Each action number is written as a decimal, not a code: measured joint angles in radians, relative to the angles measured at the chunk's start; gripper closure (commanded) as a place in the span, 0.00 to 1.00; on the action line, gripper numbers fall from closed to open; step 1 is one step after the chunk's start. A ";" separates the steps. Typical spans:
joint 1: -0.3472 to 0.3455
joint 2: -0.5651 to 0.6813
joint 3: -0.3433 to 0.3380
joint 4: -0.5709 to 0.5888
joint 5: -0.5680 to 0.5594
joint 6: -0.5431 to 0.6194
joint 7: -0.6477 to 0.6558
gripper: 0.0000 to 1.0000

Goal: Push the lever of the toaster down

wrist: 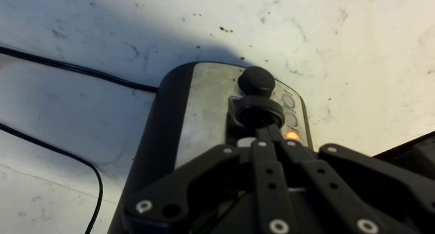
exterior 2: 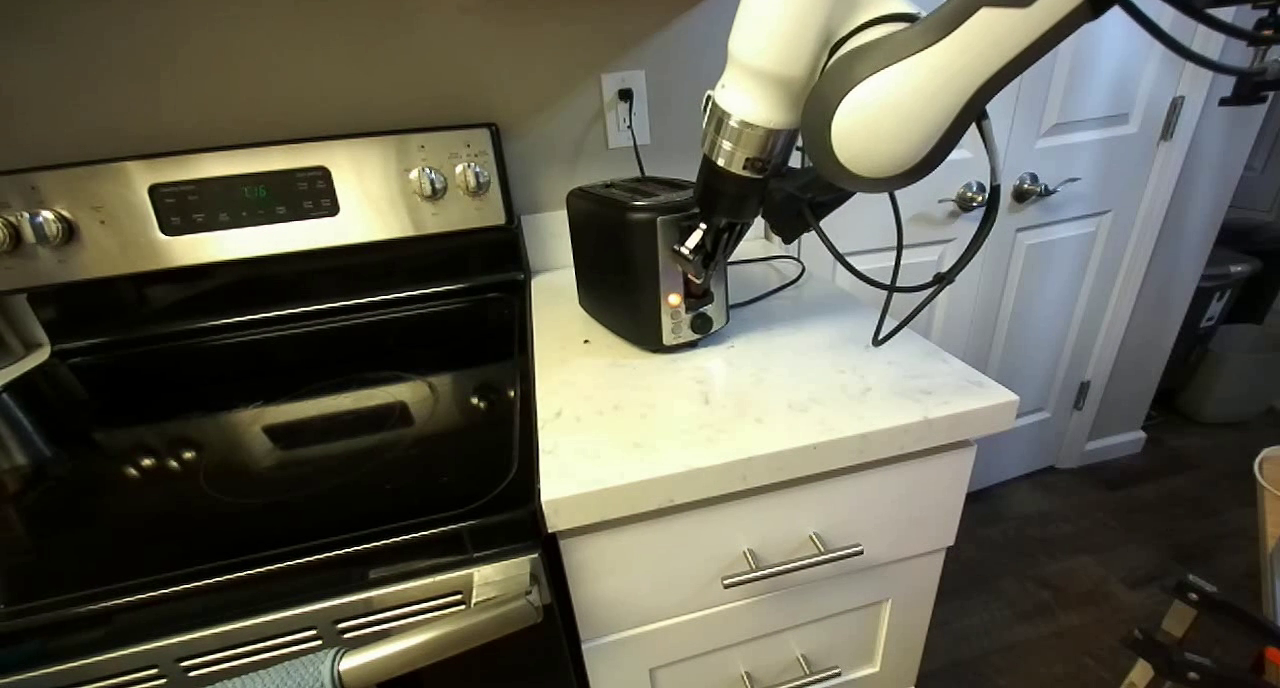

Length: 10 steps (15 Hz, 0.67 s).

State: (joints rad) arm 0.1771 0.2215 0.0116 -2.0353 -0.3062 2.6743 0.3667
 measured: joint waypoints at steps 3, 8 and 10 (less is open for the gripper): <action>0.010 0.000 -0.009 0.002 -0.005 0.001 0.003 1.00; 0.013 -0.022 0.012 0.037 0.060 -0.125 0.008 1.00; 0.021 -0.062 0.035 0.050 0.099 -0.203 0.012 1.00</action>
State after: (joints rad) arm 0.1979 0.1597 0.0466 -1.9850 -0.2074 2.4708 0.3789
